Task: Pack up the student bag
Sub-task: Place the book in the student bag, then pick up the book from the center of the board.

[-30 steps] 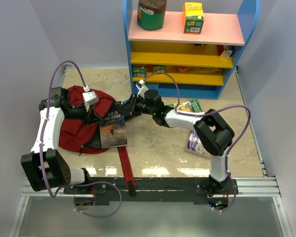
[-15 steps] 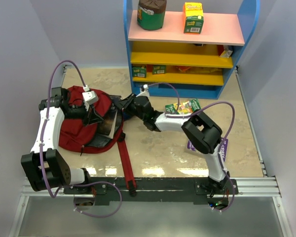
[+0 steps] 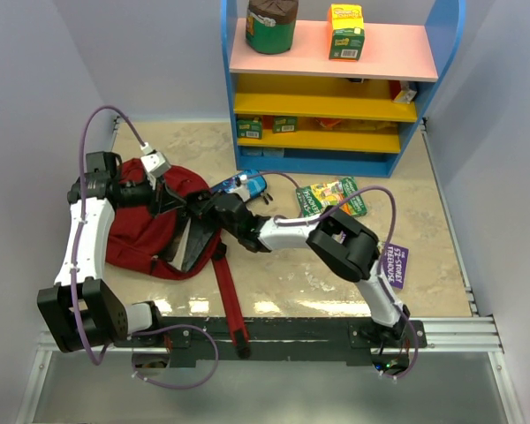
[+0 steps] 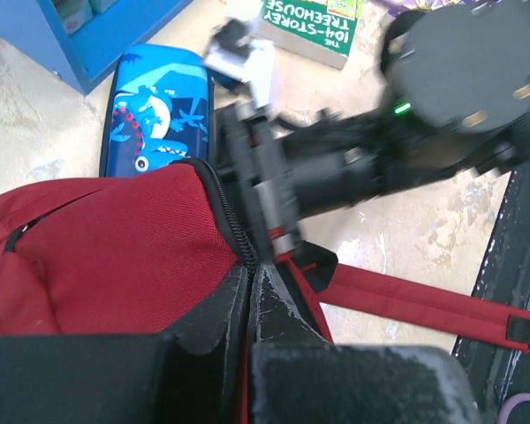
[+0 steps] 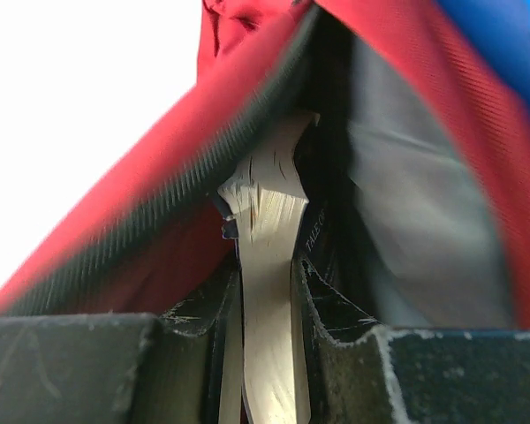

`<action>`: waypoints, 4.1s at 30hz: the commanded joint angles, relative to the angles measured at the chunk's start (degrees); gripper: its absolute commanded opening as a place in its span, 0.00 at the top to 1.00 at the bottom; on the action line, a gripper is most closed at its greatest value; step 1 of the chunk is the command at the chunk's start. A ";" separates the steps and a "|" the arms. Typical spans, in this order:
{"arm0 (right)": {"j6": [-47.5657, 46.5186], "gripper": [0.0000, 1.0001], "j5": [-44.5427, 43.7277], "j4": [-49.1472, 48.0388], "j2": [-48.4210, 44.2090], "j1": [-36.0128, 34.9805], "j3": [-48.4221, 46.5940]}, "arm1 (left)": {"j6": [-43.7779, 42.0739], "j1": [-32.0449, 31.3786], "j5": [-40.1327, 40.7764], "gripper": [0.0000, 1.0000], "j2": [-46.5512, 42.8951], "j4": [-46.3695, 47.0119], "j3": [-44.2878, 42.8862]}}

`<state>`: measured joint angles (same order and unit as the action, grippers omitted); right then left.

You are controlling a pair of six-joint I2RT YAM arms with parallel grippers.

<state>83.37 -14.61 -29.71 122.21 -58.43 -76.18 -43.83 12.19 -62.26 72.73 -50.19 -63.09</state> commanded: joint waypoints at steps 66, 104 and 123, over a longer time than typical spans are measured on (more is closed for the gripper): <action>-46.11 0.01 -26.51 60.11 -18.08 23.19 -9.05 | -14.79 2.49 -8.84 1.00 1.54 -14.23 -5.73; -41.36 0.45 -19.93 55.39 -0.66 20.56 -5.31 | -21.38 3.20 -8.05 1.00 3.12 -18.09 -3.09; -48.57 1.00 -32.30 60.72 -28.86 1.93 -5.28 | -24.81 4.16 -8.40 1.00 2.42 -22.40 -4.32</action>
<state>37.19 -41.36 26.24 103.22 -54.50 -74.87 -65.91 15.94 -65.98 76.07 -70.54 -66.15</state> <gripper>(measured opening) 0.169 0.027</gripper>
